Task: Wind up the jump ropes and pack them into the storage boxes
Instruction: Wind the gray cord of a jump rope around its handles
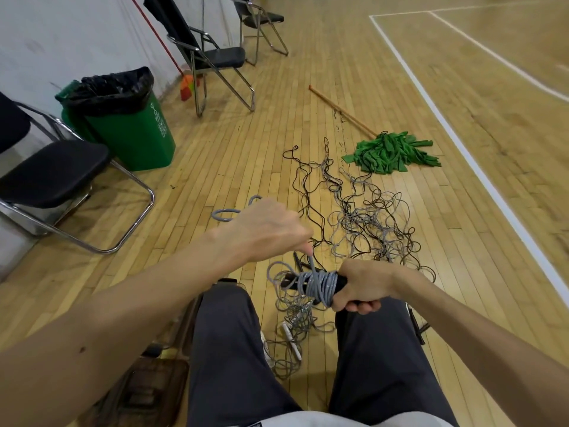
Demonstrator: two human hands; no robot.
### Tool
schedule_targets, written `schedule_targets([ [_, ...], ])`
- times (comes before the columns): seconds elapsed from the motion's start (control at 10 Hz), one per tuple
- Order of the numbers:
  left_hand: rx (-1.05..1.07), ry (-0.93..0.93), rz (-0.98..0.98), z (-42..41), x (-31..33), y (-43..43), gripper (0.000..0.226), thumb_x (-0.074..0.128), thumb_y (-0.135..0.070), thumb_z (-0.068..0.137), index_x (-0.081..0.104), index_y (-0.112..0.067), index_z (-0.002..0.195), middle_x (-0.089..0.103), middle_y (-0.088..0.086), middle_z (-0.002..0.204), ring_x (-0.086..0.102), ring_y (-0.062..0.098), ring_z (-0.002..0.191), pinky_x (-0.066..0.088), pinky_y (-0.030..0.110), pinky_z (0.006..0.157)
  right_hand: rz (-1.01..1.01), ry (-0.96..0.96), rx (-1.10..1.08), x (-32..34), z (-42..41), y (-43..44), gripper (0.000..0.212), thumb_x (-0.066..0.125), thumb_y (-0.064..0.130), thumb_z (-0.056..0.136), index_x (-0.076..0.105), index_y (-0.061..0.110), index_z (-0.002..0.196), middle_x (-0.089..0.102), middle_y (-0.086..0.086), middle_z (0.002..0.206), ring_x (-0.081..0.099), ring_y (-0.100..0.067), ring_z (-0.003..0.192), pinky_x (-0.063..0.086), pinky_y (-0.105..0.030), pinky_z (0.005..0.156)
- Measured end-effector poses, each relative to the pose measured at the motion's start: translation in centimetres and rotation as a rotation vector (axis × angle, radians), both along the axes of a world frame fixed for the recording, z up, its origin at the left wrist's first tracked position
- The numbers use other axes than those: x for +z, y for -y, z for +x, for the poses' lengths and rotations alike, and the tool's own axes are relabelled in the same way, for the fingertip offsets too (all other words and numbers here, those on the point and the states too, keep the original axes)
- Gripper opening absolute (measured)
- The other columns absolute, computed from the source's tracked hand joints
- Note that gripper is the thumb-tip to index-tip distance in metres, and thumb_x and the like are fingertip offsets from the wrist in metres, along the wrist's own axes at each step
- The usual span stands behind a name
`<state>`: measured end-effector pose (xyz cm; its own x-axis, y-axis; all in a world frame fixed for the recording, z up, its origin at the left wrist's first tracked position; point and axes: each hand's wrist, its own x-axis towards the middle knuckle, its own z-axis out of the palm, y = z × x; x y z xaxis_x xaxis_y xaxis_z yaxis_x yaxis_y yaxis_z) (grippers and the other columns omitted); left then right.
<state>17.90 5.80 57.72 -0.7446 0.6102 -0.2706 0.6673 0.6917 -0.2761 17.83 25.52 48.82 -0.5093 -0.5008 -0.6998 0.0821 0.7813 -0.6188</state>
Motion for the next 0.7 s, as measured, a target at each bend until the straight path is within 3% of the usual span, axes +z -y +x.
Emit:
schedule_targets([
  [0.1,-0.016,-0.020,0.029,-0.1,-0.3,0.1,0.034,0.037,-0.048,0.105,0.057,-0.022,0.100,0.030,-0.007,0.062,0.023,0.005,0.052,0.022,0.028,0.058,-0.010,0.007,0.074,0.7,0.7,0.3,0.016,0.069,0.007,0.085,0.058,0.007,0.074,0.056,-0.002,0.057,0.045,-0.014,0.043,0.034,-0.024,0.041],
  [0.2,-0.136,-0.172,-0.006,-1.1,-0.8,0.5,0.059,0.031,-0.070,0.090,0.052,-0.015,0.084,0.038,-0.007,0.060,0.033,0.009,0.050,0.018,0.024,0.047,-0.058,0.025,0.150,2.1,1.6,0.7,0.023,0.069,0.006,0.087,0.059,0.014,0.068,0.055,0.002,0.054,0.044,-0.012,0.042,0.033,-0.022,0.041],
  [0.3,-0.124,-0.219,0.021,-1.5,-0.9,1.0,0.071,0.021,-0.081,0.076,0.047,-0.015,0.074,0.040,-0.008,0.059,0.030,0.008,0.046,0.020,0.024,0.046,-0.095,0.031,0.182,3.0,2.1,0.9,0.019,0.070,0.008,0.088,0.060,0.012,0.072,0.056,0.000,0.058,0.044,-0.013,0.044,0.031,-0.023,0.041],
  [0.4,-0.097,-0.229,0.151,-1.7,-0.7,1.4,0.075,0.031,-0.092,0.061,0.033,-0.017,0.059,0.025,-0.011,0.049,0.019,0.008,0.042,0.018,0.025,0.044,-0.148,0.036,0.263,3.9,3.0,1.1,0.016,0.069,0.009,0.090,0.059,0.012,0.078,0.055,0.002,0.059,0.045,-0.012,0.045,0.032,-0.023,0.042],
  [0.5,0.038,-0.186,0.161,-1.8,-1.8,1.5,0.085,0.027,-0.099,0.047,0.038,-0.016,0.063,0.034,-0.008,0.054,0.028,0.011,0.048,0.025,0.027,0.049,-0.241,0.029,0.301,4.7,3.5,1.1,0.031,0.069,0.009,0.091,0.059,0.023,0.065,0.054,0.007,0.053,0.044,-0.011,0.043,0.033,-0.025,0.044],
  [0.6,0.087,-0.148,0.307,-1.9,-2.9,2.2,0.097,0.009,-0.103,0.044,0.045,-0.016,0.064,0.037,-0.009,0.054,0.031,0.010,0.050,0.026,0.028,0.050,-0.340,0.052,0.266,5.1,3.5,0.8,0.041,0.070,0.009,0.091,0.062,0.029,0.056,0.055,0.007,0.052,0.045,-0.012,0.042,0.032,-0.027,0.045],
  [0.7,0.212,-0.058,0.463,-1.4,-4.2,2.3,0.096,-0.002,-0.104,0.045,0.040,-0.019,0.062,0.039,-0.011,0.057,0.033,0.008,0.054,0.021,0.026,0.052,-0.506,0.135,0.229,5.4,3.3,0.3,0.036,0.069,0.006,0.091,0.064,0.027,0.062,0.055,0.005,0.053,0.044,-0.011,0.042,0.030,-0.025,0.042],
])
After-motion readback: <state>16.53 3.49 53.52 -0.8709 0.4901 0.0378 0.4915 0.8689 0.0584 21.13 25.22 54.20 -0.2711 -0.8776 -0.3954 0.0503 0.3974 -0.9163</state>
